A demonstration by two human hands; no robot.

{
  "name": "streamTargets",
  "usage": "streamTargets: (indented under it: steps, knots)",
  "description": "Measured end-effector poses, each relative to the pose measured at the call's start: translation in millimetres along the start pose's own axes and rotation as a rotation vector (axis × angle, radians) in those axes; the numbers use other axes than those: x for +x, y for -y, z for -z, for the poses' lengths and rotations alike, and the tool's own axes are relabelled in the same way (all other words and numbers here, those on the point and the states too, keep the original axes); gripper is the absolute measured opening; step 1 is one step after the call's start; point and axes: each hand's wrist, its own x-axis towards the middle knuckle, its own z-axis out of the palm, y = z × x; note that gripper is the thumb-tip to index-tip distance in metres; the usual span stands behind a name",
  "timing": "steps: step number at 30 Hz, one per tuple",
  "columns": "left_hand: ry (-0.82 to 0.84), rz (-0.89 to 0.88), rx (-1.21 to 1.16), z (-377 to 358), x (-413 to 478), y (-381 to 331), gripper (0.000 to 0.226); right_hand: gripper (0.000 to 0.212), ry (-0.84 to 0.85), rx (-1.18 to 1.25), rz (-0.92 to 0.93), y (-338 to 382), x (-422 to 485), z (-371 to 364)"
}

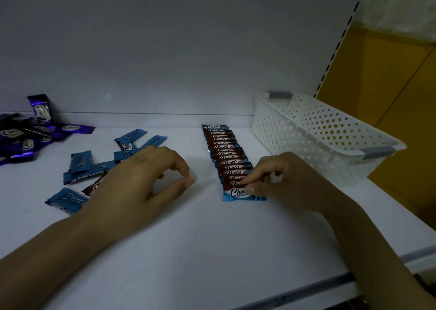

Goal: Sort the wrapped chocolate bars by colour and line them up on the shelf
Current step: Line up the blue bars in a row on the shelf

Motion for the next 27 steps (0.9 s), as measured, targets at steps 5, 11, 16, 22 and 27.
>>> streamTargets:
  steps: [5,11,16,22,27]
  knots:
    - [-0.023,0.031,-0.041,-1.4,-1.1,1.2,0.035,0.014,-0.057,-0.065,0.017,-2.4,1.2,-0.9]
    - [-0.025,0.057,-0.033,-2.5,-2.8,1.1,0.033,0.014,-0.092,-0.098,0.044,-1.9,1.0,-1.9]
    - [-0.037,0.036,0.008,-2.0,-1.6,2.2,0.033,0.015,-0.099,-0.094,0.032,-1.6,2.3,-3.7]
    - [-0.038,0.062,0.002,-0.8,-0.4,5.4,0.031,0.023,-0.192,-0.084,0.024,-4.7,1.8,-0.1]
    - [0.008,0.114,0.264,9.1,3.1,12.4,0.054,0.030,-0.294,-0.054,-0.002,-3.4,3.5,-5.2]
